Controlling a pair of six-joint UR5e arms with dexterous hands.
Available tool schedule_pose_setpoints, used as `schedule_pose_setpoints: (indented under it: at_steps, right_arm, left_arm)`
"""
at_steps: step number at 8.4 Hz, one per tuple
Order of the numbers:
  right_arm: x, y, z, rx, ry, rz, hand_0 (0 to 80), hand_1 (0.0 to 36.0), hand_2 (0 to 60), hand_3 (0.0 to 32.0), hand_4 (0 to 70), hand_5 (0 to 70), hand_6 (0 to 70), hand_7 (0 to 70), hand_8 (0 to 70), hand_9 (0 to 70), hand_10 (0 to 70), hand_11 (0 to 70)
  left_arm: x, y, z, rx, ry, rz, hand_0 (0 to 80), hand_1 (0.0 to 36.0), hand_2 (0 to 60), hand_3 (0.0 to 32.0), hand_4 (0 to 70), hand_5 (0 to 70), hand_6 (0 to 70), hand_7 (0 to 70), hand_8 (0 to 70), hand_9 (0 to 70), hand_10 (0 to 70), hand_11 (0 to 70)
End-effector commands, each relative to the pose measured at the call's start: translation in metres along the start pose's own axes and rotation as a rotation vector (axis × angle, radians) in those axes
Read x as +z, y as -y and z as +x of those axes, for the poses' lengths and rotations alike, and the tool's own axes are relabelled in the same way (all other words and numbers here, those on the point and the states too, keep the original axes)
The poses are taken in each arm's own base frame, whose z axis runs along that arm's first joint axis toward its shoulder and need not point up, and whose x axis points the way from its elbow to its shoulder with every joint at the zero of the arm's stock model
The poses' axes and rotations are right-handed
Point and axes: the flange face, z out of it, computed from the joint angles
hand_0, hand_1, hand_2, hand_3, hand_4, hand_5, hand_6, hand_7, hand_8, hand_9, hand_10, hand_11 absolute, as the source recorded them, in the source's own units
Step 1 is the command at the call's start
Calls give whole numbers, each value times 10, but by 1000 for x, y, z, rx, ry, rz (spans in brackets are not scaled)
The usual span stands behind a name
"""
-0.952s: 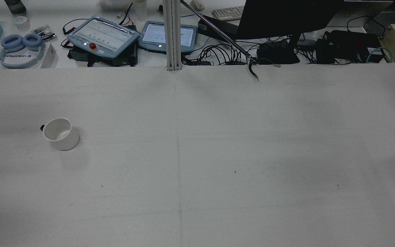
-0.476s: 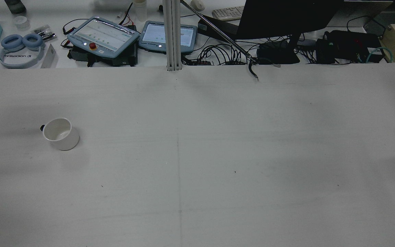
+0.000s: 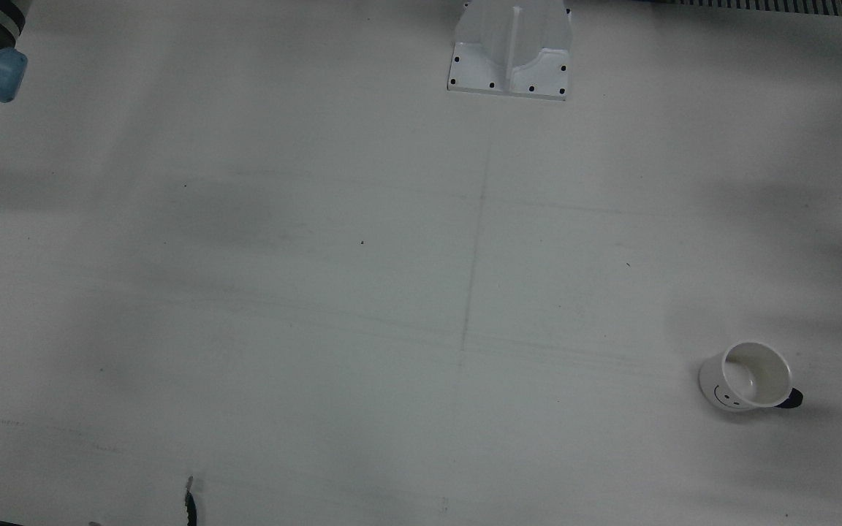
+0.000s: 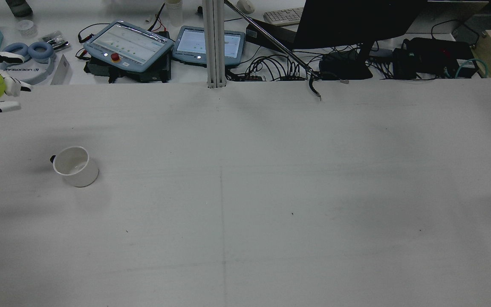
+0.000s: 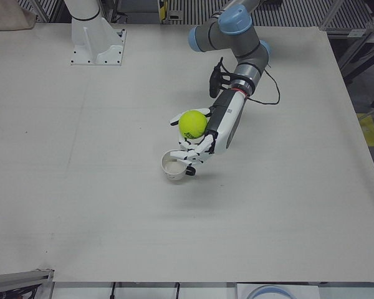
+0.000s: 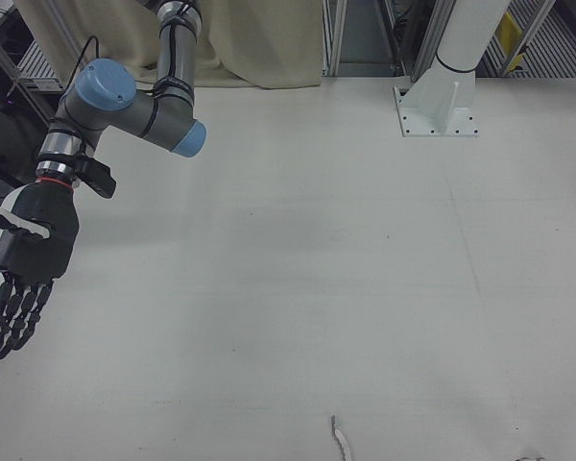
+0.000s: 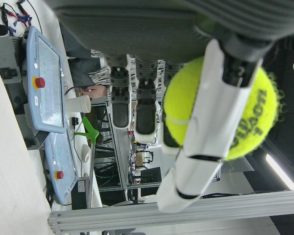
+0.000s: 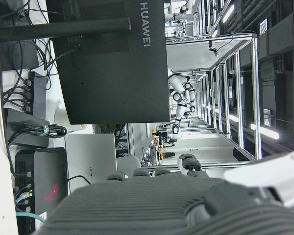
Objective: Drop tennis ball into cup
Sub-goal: 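Move the left hand holding the tennis ball over the white cup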
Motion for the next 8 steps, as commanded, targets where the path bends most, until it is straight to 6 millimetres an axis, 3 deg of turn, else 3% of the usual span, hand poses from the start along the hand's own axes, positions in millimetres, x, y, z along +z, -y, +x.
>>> schedule_pose_setpoints:
  at_steps: [1,3,5,6,7,8]
  right_arm:
    - [0,0,0,0,0,-1,0,0,0,0,0,0,0,0,0,0,0,0]
    - [0,0,0,0,0,-1,0,0,0,0,0,0,0,0,0,0,0,0]
    - [0,-1,0,0,0,-1,0,0,0,0,0,0,0,0,0,0,0,0]
    - [1,-1,0,0,0,-2,0,0,0,0,0,0,0,0,0,0,0,0]
    - [0,0,0,0,0,1,0,0,0,0,0,0,0,0,0,0,0,0]
    - [1,-1,0,0,0,-2,0,0,0,0,0,0,0,0,0,0,0,0]
  left_arm:
    - [5,33,-24,85,-7,-34,800,323,181,0,233,277,700,700,447,548,213,340]
    - [7,33,-54,77,27,-37,800,337,190,0,232,289,700,700,448,547,212,341]
    - [21,21,-111,72,77,-53,800,329,194,0,240,286,700,700,450,551,211,339]
    - [36,28,-124,88,79,-55,800,331,175,0,241,262,700,700,445,554,211,338]
    - [49,32,-131,85,82,-51,800,324,188,0,242,280,700,700,447,547,207,332]
    - [51,30,-132,84,82,-56,800,325,182,0,244,267,700,700,447,548,206,331]
